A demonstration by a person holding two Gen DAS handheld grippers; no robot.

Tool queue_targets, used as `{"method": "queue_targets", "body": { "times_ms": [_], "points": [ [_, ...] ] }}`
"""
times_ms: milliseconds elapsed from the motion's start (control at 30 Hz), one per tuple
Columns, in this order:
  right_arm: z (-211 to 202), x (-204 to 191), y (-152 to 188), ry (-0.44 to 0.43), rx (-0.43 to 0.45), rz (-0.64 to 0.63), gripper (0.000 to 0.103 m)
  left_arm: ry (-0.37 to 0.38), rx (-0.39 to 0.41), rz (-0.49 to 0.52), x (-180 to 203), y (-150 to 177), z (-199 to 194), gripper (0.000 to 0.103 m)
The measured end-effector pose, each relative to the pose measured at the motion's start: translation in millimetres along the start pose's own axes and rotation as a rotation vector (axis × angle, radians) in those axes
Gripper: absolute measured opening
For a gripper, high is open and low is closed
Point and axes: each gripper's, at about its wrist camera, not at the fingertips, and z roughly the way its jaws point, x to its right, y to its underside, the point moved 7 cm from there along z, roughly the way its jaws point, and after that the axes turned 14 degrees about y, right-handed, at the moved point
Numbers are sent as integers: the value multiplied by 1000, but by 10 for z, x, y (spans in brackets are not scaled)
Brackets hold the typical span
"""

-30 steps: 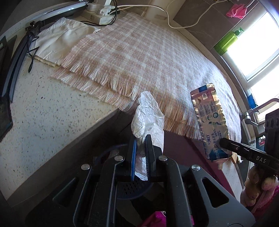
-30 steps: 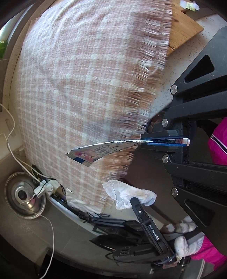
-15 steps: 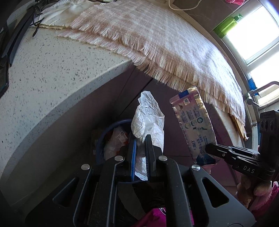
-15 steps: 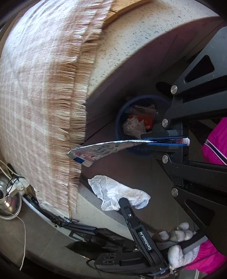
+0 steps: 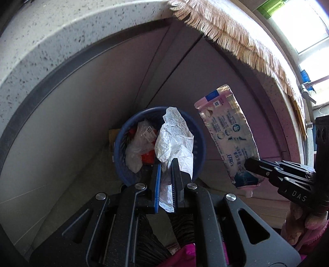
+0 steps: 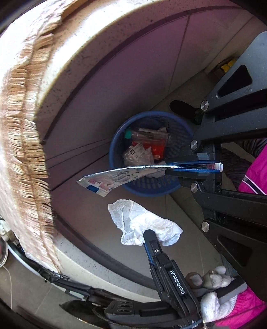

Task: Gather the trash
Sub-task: 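Carry the tissue and toothpaste tube down over the blue basket with both tools, then open both tools to drop the tissue and tube into the basket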

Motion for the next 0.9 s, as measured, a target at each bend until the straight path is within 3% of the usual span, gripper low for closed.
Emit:
{"method": "queue_targets", "body": {
  "times_ms": [500, 900],
  "points": [
    [710, -12, 125, 74, -93, 2, 2, -25, -99, -43, -243, 123, 594, 7],
    [913, 45, 70, 110, -105, 14, 2, -77, -137, -55, -391, 141, 888, 7]
  ]
}}
